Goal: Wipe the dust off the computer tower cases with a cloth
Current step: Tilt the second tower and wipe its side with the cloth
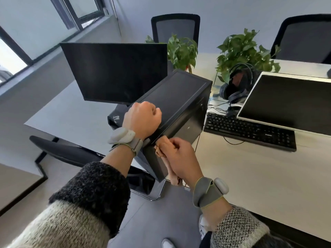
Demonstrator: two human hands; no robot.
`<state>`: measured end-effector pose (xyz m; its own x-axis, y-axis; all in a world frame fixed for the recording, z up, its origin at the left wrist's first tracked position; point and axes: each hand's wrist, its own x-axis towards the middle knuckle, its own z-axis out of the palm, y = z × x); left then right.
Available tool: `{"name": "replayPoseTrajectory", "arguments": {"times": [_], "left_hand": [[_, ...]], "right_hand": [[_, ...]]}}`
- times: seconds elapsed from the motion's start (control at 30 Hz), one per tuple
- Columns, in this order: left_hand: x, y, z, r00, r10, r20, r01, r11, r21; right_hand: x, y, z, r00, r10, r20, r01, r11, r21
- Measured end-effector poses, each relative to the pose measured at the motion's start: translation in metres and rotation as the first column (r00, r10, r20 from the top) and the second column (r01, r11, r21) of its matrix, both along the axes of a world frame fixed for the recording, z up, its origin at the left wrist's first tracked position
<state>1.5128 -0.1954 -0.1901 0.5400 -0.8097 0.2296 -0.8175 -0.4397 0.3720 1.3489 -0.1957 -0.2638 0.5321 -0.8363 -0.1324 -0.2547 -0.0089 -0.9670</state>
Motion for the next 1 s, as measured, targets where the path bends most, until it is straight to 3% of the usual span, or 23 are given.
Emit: {"name": "replayPoseTrajectory", "arguments": {"times": [0.07,0.13,0.27,0.37,0.5,0.67,0.8,0.93,1.0], "left_hand": [[-0.001,0.002,-0.001,0.999,0.026,0.020,-0.026,0.999,-0.019],[-0.002,0.001,-0.003,0.998,0.042,0.050,-0.042,0.999,-0.011],[-0.004,0.001,-0.003,0.993,0.097,0.063,-0.097,0.995,0.008],[-0.007,0.002,-0.006,0.987,0.142,0.070,-0.143,0.990,0.016],[-0.010,-0.001,-0.002,0.984,0.167,0.065,-0.169,0.985,0.032],[-0.010,-0.002,0.002,0.981,0.183,0.070,-0.185,0.983,0.022],[-0.005,-0.002,-0.004,0.983,0.174,0.063,-0.176,0.984,0.030],[-0.006,-0.004,-0.004,0.979,0.181,0.093,-0.187,0.981,0.057],[-0.008,-0.007,0.000,0.977,0.177,0.121,-0.191,0.975,0.110]], "right_hand": [[0.001,0.000,0.010,0.996,0.002,0.093,0.004,0.998,-0.067],[0.002,0.003,0.006,0.991,0.027,0.128,-0.022,0.999,-0.038],[0.001,0.008,-0.022,0.995,0.044,0.088,-0.055,0.989,0.134],[-0.002,-0.001,-0.027,0.993,0.107,0.044,-0.113,0.977,0.178],[-0.003,-0.012,-0.017,0.966,0.251,-0.062,-0.241,0.961,0.139],[0.000,-0.011,-0.006,0.938,0.346,0.016,-0.347,0.935,0.079],[-0.001,-0.011,-0.029,0.944,0.324,0.065,-0.329,0.938,0.106],[-0.005,-0.019,-0.040,0.934,0.351,-0.070,-0.334,0.926,0.177],[-0.002,-0.026,-0.030,0.948,0.318,-0.023,-0.310,0.935,0.174]]}}
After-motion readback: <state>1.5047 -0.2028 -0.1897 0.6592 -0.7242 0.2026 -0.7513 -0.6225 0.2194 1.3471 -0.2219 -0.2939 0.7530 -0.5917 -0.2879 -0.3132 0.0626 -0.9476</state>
